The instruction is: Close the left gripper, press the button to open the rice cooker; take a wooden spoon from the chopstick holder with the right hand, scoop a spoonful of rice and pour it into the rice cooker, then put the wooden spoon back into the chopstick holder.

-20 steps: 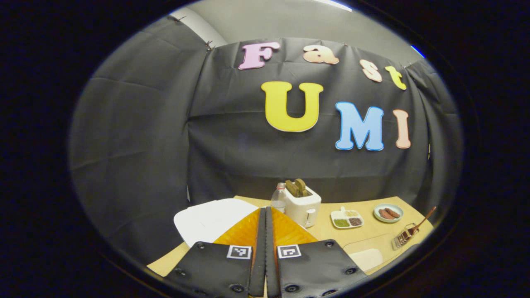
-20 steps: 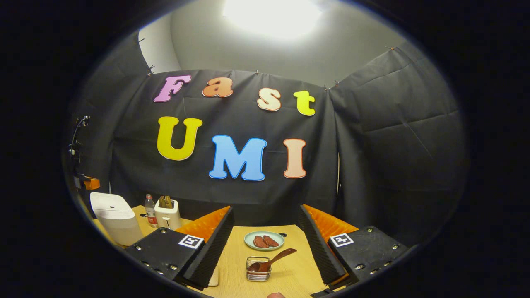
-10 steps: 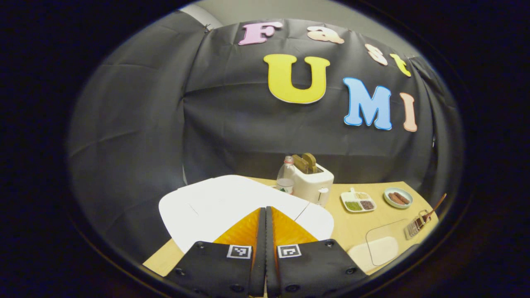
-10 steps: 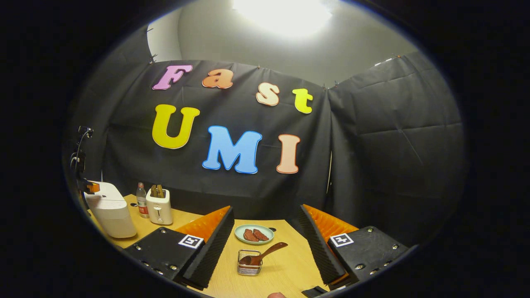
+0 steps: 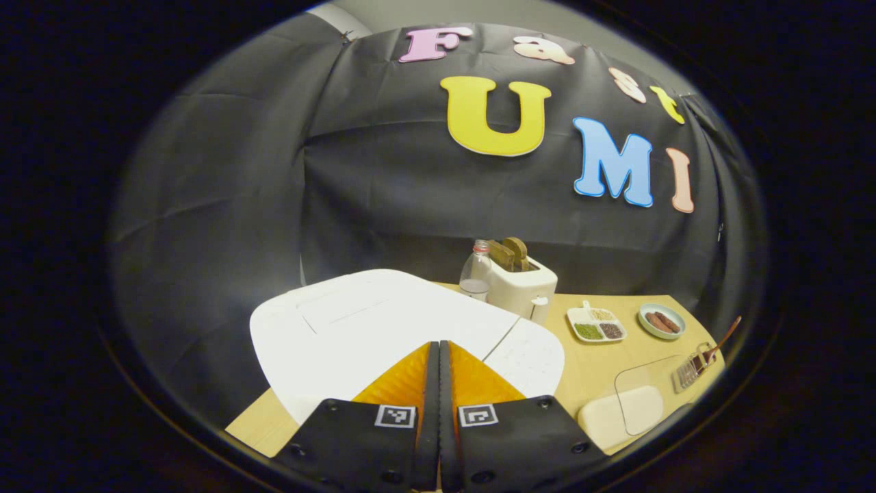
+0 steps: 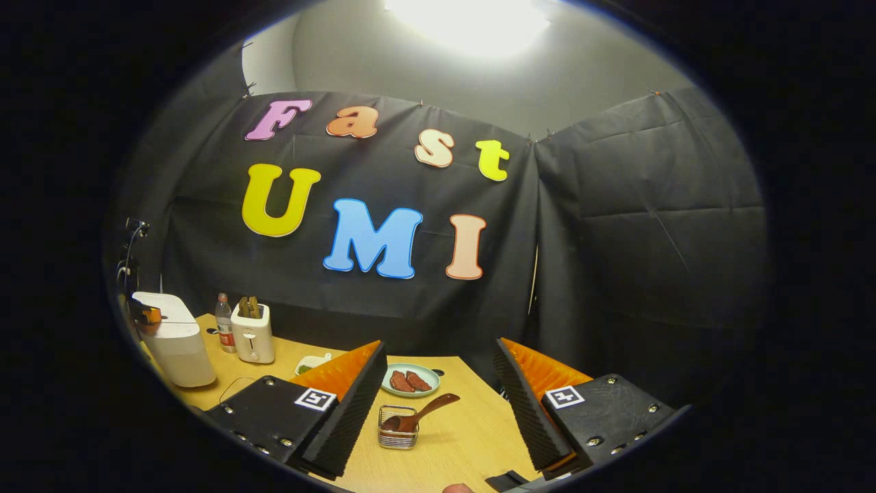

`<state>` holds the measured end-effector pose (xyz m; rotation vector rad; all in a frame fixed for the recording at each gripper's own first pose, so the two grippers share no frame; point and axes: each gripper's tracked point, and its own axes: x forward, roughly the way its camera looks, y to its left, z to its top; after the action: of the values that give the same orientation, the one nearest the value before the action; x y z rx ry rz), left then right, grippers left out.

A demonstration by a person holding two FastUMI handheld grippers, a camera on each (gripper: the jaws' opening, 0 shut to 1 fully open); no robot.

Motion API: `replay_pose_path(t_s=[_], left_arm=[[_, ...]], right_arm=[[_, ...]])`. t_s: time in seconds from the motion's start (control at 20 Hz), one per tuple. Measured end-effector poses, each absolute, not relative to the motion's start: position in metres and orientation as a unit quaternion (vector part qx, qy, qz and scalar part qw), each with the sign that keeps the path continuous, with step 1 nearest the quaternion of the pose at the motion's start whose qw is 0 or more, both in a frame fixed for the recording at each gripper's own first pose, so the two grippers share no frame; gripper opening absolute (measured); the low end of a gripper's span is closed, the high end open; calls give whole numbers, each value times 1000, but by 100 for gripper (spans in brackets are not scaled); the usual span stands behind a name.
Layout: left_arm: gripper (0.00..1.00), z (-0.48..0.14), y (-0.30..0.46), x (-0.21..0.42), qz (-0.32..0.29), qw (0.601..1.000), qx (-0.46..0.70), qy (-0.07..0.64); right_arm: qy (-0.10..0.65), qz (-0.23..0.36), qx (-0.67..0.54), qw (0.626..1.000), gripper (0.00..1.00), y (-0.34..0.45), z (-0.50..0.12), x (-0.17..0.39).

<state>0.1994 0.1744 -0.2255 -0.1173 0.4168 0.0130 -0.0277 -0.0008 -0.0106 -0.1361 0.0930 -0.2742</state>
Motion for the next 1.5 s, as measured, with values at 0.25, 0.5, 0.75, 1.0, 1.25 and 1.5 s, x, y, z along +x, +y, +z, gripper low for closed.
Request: replay_pose_path(t_s=[0.25,0.5,0.75,1.0,1.25,1.5], left_arm=[[9,-171,186,206,38,989,-23,143],[9,-103,197,202,74,994,2,84],[23,-49,158,162,54,998,-14,29],[85,-19,116,116,53,998,-40,0],[97,-4,83,73,51,998,-35,-9],[99,2,56,37,49,998,-30,-16]], right_arm=[[38,-125,-75,989,95,-10,-3,-27],[32,-105,-61,992,95,-22,0,-18],[24,-86,-39,995,95,-35,-3,-7],[41,-74,-7,996,95,-53,-27,9],[62,-59,9,996,95,-67,-58,30],[118,-50,71,989,95,-75,-112,52]])
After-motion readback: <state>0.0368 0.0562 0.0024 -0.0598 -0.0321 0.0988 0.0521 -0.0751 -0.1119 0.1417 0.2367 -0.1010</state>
